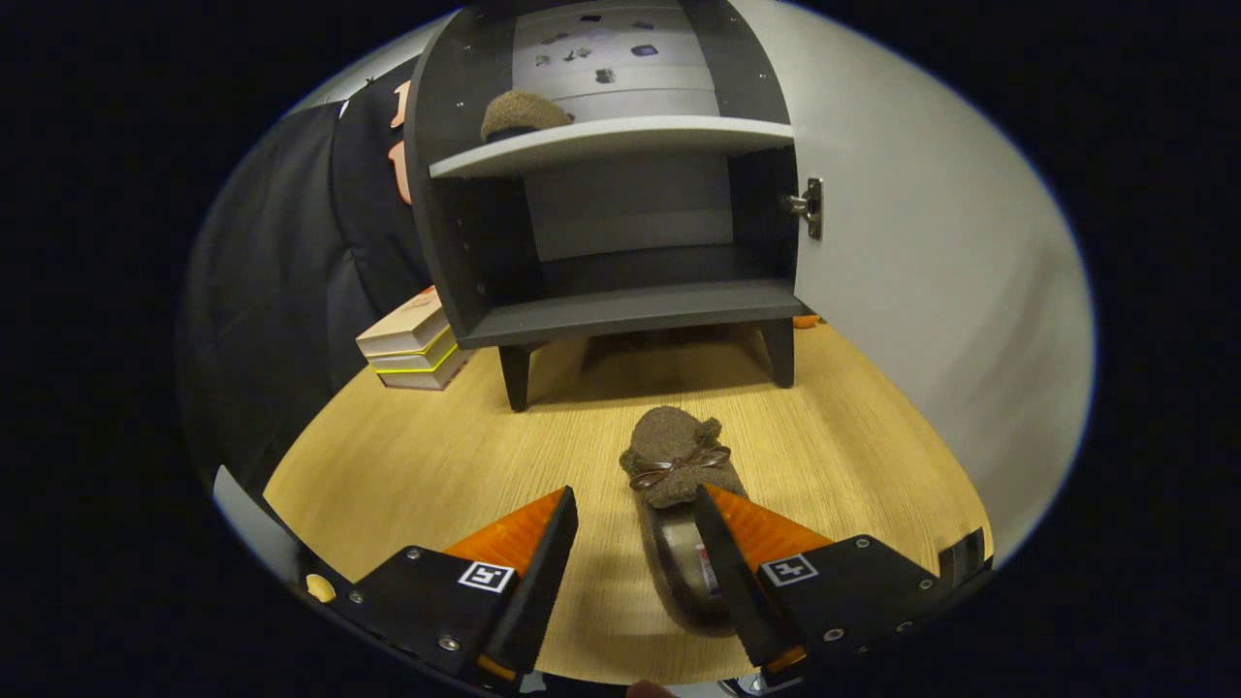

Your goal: Open the shoe cabinet door, grab the shoes and put them into the shoe cabinet, then close the shoe cabinet door.

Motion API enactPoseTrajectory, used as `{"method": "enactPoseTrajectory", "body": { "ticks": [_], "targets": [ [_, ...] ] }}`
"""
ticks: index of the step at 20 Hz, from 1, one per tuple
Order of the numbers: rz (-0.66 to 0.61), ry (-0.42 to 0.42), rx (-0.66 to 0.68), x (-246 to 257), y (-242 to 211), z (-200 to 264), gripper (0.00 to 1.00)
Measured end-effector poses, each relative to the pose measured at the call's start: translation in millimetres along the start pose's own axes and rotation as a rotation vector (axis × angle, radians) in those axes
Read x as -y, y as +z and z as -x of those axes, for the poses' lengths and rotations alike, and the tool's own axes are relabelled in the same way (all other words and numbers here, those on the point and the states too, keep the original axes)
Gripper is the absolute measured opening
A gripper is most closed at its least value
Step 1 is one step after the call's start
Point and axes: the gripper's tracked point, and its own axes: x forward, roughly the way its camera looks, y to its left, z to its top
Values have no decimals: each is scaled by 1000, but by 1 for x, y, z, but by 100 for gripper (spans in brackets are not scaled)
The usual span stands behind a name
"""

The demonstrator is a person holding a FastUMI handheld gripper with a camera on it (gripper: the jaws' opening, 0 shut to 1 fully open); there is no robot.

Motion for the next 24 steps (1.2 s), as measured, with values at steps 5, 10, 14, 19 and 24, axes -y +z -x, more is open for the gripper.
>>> {"method": "enactPoseTrajectory", "body": {
  "ticks": [5,10,14,19,24],
  "targets": [
    [-9,-22,-52,3,-19,-40,72],
    [-8,4,-55,-7,-17,-67,62],
    [-41,-18,-83,-3,-15,-84,15],
    [-83,22,-142,-4,-8,-72,5],
    [-51,49,-115,-3,40,-23,5]
  ]
}}
